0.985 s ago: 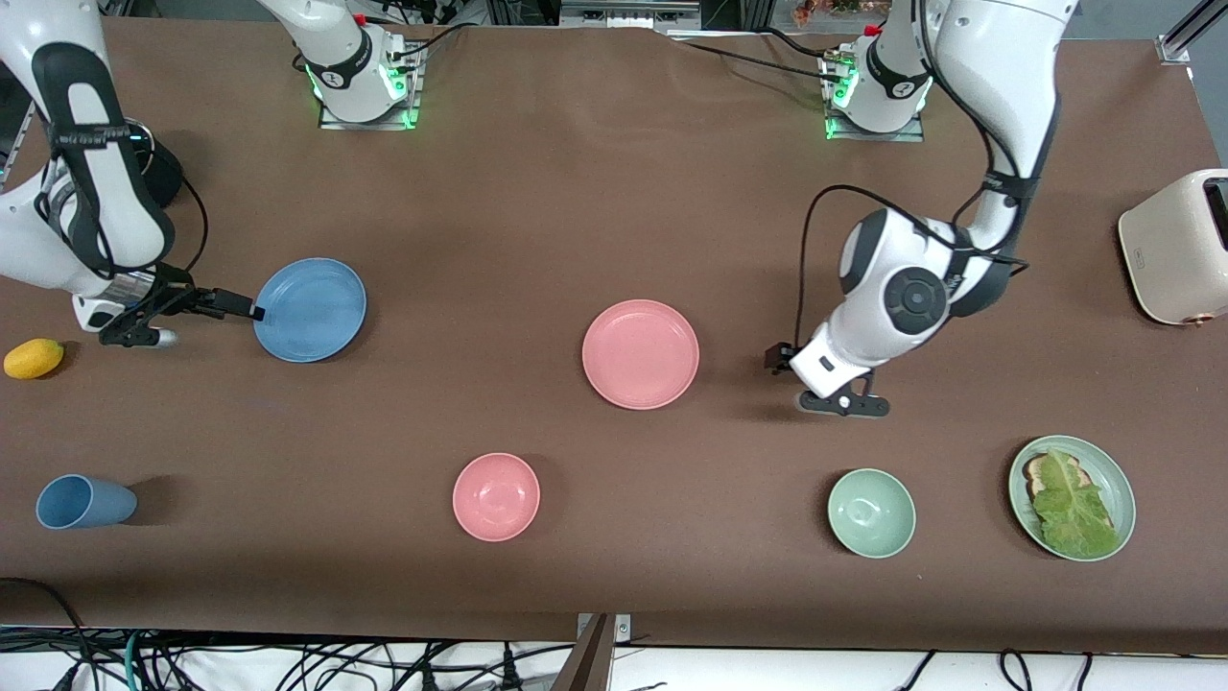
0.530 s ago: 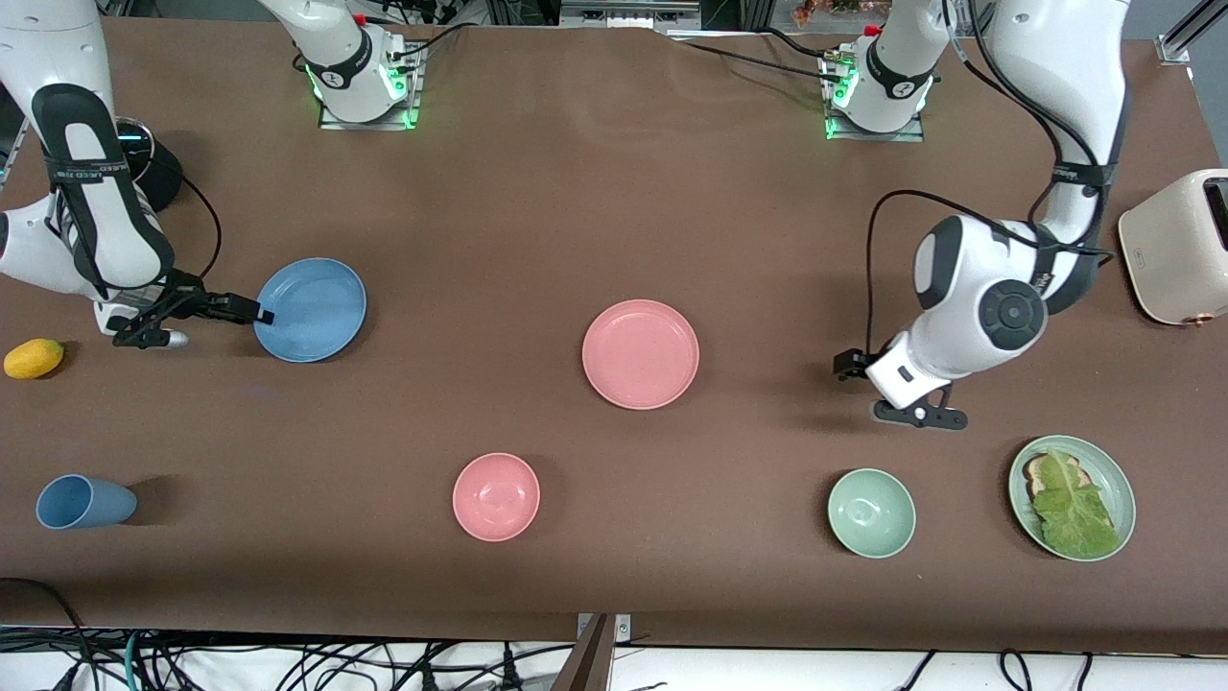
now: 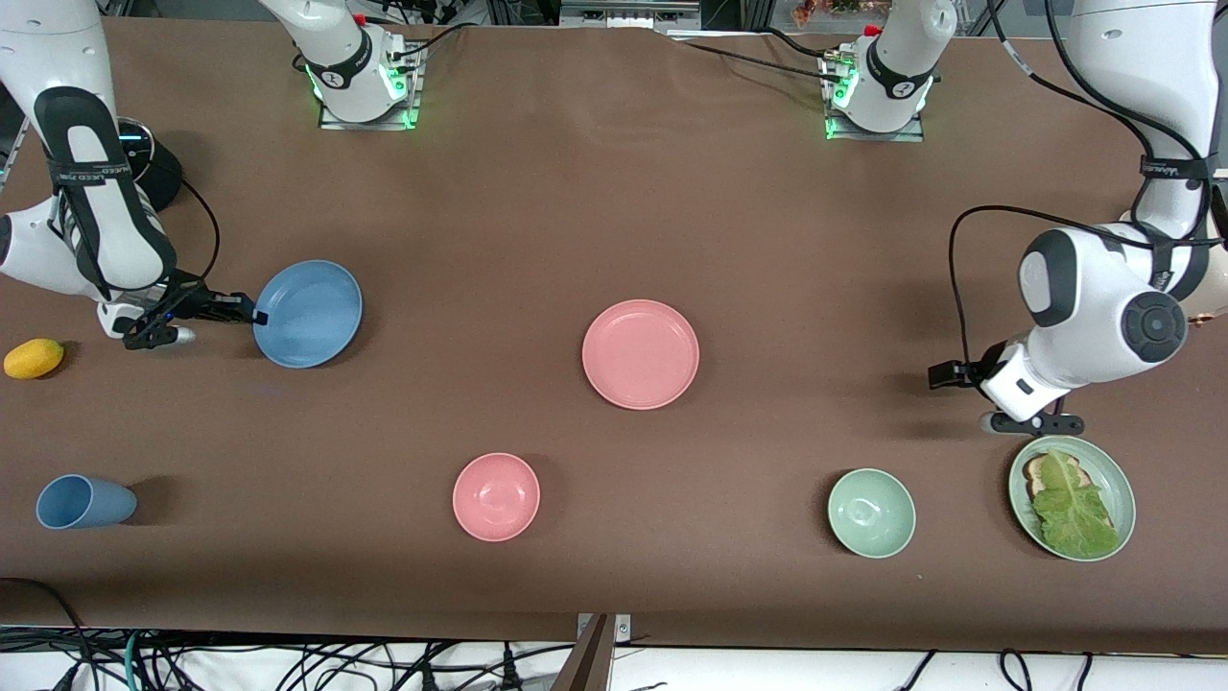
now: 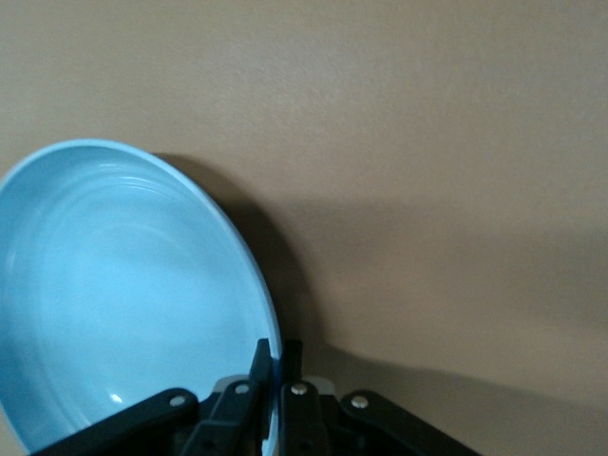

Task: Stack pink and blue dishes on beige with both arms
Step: 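Grasp the blue plate rim with the right gripper and slide it onto the pink plate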

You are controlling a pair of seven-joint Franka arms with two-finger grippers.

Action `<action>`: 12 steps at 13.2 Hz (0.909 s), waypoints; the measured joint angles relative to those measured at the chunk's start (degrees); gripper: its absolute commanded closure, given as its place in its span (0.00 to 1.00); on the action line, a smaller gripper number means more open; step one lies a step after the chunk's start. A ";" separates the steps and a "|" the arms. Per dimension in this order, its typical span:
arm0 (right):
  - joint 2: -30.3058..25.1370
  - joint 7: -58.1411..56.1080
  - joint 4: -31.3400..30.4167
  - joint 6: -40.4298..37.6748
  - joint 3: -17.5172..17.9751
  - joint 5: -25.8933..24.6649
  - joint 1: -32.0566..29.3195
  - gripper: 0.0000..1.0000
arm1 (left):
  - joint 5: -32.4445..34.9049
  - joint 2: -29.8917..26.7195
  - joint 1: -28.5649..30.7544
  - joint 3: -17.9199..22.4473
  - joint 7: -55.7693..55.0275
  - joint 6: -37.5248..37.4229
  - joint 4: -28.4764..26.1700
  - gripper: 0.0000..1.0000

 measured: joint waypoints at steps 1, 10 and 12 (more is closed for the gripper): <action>0.05 -0.24 0.23 0.01 0.01 0.00 0.00 1.00 | 0.00 0.00 0.61 0.01 0.08 -0.02 0.00 0.00; -0.15 9.72 12.49 -15.44 0.85 0.13 1.97 1.00 | 0.00 -9.15 0.33 -0.56 0.06 -18.82 7.61 0.00; -0.23 14.76 15.55 -18.22 1.07 0.14 6.01 1.00 | 0.00 -10.59 0.18 -0.57 -0.01 -26.98 12.66 0.00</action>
